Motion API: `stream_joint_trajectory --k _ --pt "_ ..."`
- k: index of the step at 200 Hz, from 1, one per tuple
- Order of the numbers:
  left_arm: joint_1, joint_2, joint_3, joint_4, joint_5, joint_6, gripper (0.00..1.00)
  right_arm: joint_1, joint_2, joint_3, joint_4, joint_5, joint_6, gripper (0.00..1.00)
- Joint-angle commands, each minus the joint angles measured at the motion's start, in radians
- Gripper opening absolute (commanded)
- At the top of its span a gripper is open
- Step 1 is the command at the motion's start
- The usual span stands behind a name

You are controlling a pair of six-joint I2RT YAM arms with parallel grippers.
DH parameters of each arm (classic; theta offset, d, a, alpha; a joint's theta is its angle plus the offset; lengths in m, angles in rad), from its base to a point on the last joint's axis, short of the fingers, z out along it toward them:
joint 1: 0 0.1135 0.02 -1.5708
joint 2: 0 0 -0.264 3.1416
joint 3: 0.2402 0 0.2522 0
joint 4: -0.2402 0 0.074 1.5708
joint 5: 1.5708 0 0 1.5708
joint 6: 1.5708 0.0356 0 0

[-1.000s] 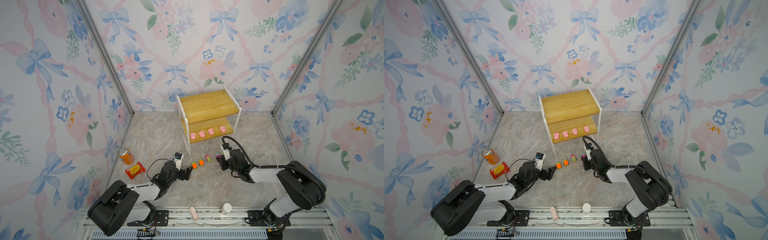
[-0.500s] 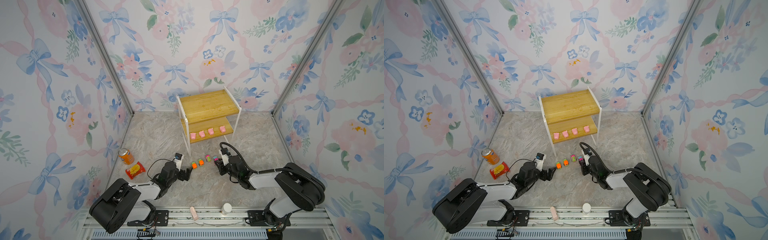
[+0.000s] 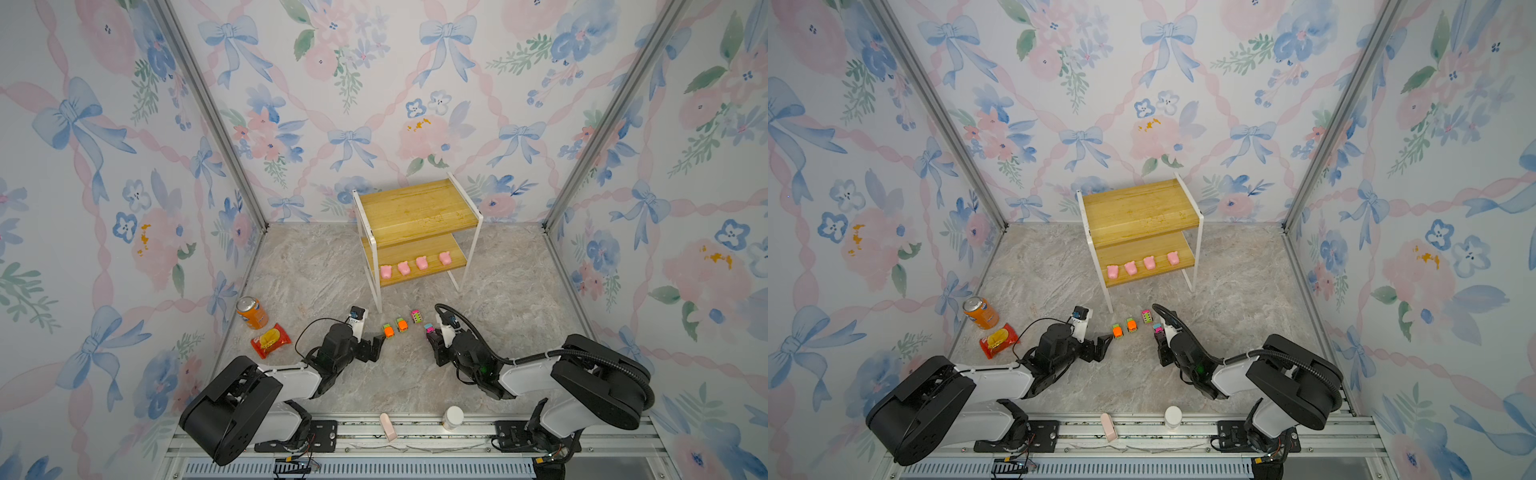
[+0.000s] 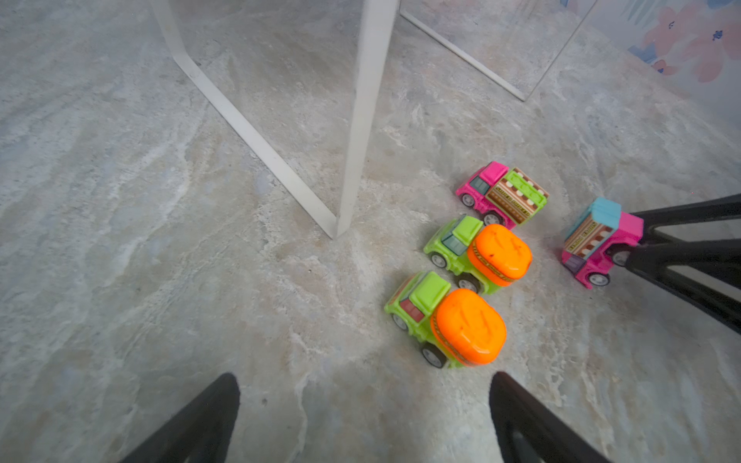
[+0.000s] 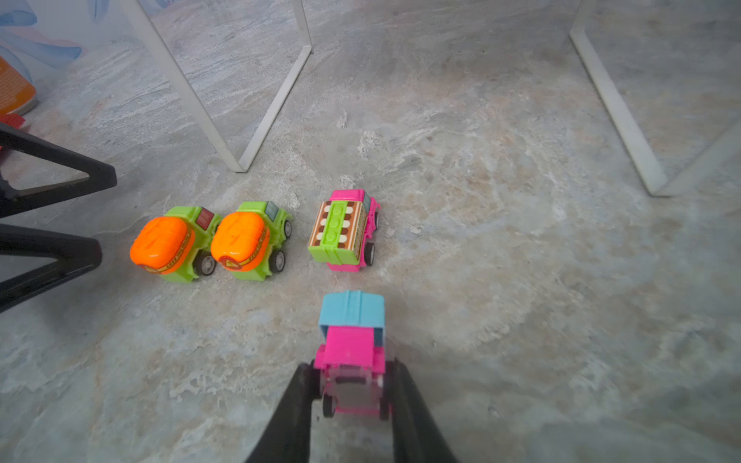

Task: Place and organize the plastic toys onto the shelf

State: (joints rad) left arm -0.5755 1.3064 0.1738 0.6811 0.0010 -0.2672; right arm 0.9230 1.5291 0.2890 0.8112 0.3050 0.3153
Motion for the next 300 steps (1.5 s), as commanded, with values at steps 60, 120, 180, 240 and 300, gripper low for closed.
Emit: stream_joint_trajectory --k 60,120,180,240,300 --pt "-0.007 0.024 0.023 -0.011 0.013 -0.003 0.98 0.087 -0.168 -0.065 -0.291 0.185 0.067 0.54" --pt "-0.011 0.024 0.021 -0.011 0.011 -0.001 0.98 0.057 -0.411 -0.028 -0.548 0.147 0.037 0.65" --pt "-0.014 0.014 0.019 -0.011 0.027 0.006 0.98 -0.113 -0.529 0.114 -0.804 -0.119 0.054 0.72" --pt "-0.018 -0.006 0.01 -0.011 0.103 0.014 0.98 -0.129 -0.376 0.336 -1.006 -0.221 0.021 0.73" --pt "-0.023 -0.009 0.011 -0.011 0.13 0.02 0.98 -0.134 -0.184 0.426 -1.015 -0.236 0.027 0.68"
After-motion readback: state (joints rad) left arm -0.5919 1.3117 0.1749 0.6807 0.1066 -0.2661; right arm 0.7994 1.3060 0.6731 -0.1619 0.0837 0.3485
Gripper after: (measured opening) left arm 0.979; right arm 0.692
